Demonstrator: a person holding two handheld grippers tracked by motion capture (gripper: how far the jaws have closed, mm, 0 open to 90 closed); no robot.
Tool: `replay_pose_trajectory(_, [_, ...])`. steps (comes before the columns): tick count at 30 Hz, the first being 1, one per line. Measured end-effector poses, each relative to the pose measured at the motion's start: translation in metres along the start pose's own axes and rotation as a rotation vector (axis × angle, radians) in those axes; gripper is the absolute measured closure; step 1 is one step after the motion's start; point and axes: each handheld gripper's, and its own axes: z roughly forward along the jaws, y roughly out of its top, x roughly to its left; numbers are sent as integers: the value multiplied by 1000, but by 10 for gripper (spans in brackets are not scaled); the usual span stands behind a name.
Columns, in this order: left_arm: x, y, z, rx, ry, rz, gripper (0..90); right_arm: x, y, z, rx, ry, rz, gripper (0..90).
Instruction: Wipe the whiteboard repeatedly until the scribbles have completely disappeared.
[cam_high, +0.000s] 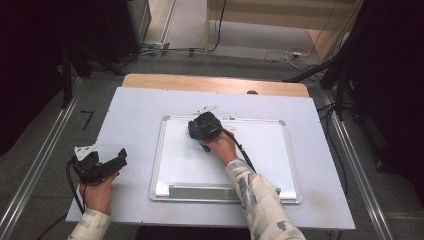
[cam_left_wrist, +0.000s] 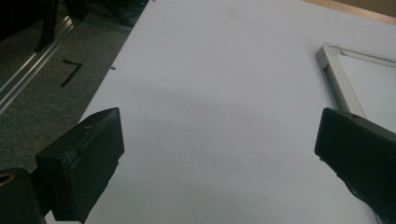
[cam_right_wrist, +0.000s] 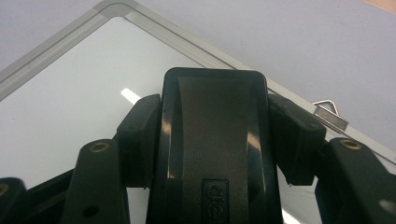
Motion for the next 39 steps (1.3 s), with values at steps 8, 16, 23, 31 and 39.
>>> replay_pose_trajectory(8, [1, 0, 0, 3, 2, -1, 14, 1, 1, 0, 2, -3, -3, 384])
replay_pose_trajectory(16, [2, -1, -1, 2, 6, -3, 14, -4, -3, -3, 6, -6, -4, 384])
replay_pose_trajectory(23, [1, -1, -1, 5, 6, 1, 14, -12, -8, -8, 8, -12, 3, 384])
replay_pose_trajectory(31, [1, -1, -1, 5, 6, 1, 14, -23, -15, -15, 16, -27, 16, 383])
replay_pose_trajectory(39, [1, -2, -1, 6, 6, 2, 14, -36, -22, -21, 20, -39, 32, 382])
